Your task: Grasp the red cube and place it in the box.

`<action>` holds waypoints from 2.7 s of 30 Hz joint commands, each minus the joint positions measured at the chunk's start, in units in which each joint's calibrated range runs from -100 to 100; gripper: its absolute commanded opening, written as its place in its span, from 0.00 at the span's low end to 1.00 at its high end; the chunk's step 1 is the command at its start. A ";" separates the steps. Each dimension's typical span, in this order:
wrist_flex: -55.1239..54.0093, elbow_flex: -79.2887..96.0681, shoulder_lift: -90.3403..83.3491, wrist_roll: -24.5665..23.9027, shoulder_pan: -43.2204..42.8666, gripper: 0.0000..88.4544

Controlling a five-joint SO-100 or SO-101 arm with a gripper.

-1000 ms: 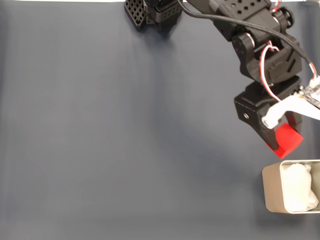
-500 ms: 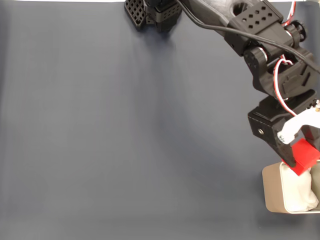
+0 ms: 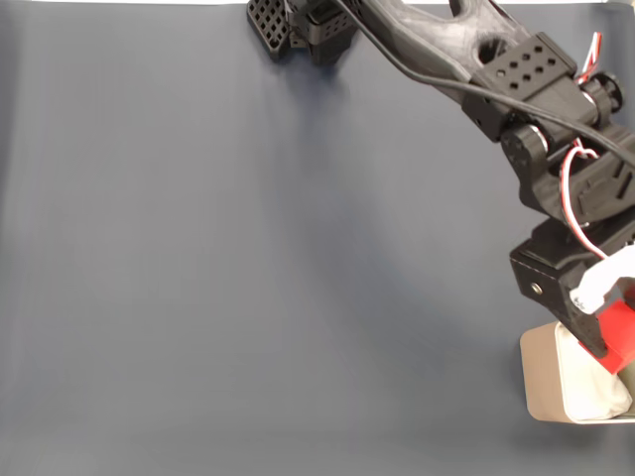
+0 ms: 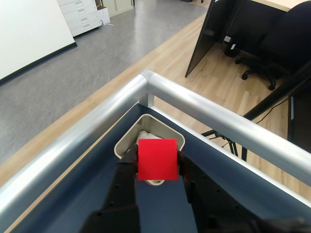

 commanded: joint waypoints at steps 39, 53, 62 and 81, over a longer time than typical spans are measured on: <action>-1.45 -16.63 13.69 -1.95 -0.75 0.06; -2.35 -16.45 13.60 -3.37 -0.39 0.13; -3.42 -15.72 12.91 -4.84 -0.39 0.43; -4.90 -16.17 12.22 -2.83 -0.04 0.56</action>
